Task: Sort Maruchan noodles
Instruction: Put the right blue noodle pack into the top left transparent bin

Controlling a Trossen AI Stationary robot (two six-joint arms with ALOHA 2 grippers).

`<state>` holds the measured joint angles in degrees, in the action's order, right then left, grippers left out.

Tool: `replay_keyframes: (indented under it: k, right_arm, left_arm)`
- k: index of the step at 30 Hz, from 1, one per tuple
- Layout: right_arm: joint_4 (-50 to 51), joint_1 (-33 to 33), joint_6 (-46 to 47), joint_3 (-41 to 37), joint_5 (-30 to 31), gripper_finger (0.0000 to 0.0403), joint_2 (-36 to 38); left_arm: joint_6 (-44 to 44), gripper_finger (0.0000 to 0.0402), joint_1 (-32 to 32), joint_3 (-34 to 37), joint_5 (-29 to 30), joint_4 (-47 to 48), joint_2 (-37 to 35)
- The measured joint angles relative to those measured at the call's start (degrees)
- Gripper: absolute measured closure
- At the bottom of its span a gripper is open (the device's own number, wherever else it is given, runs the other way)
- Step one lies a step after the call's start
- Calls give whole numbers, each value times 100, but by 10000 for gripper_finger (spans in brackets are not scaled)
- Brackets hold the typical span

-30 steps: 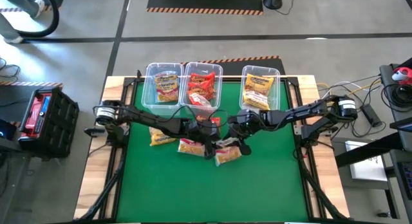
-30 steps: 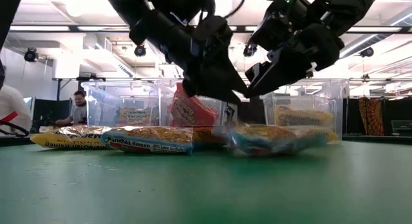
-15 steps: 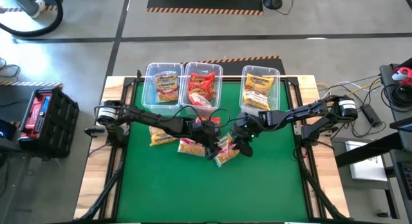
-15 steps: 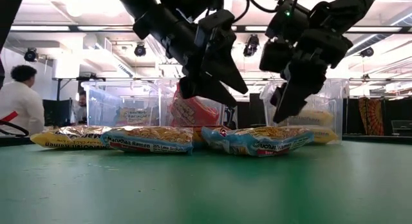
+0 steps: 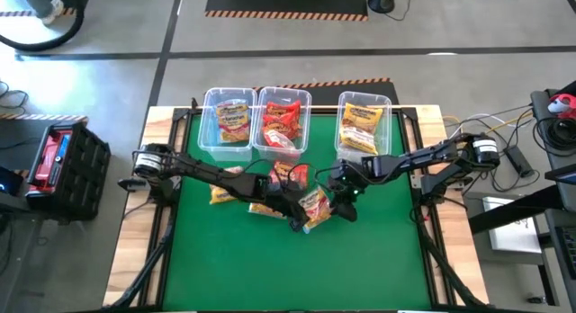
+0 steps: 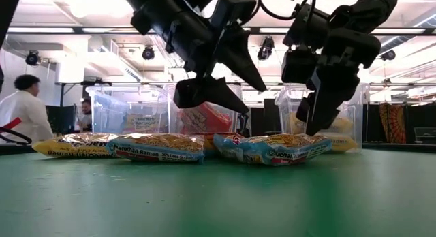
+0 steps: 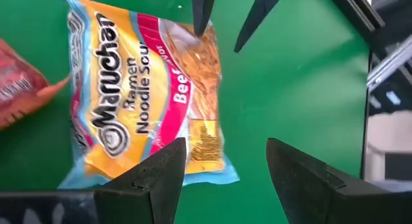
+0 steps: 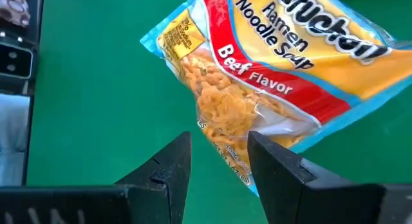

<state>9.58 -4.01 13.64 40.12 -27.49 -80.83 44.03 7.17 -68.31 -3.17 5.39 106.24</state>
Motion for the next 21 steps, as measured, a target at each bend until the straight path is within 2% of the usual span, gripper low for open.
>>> replay_keyframes:
  k: [8, 16, 21]
  right_arm:
    - [-285, 13, -590, -70, -153, 262, -192]
    - [-234, -108, -1230, -104, -119, 262, -372]
    - [-245, -154, -1527, -291, 68, 262, -369]
  left_arm:
    - [1012, 202, 238, -53, 699, -22, 13]
    - [1606, 202, 365, -54, 673, 8, 13]
    - [2372, 202, 481, -55, 456, 5, 22]
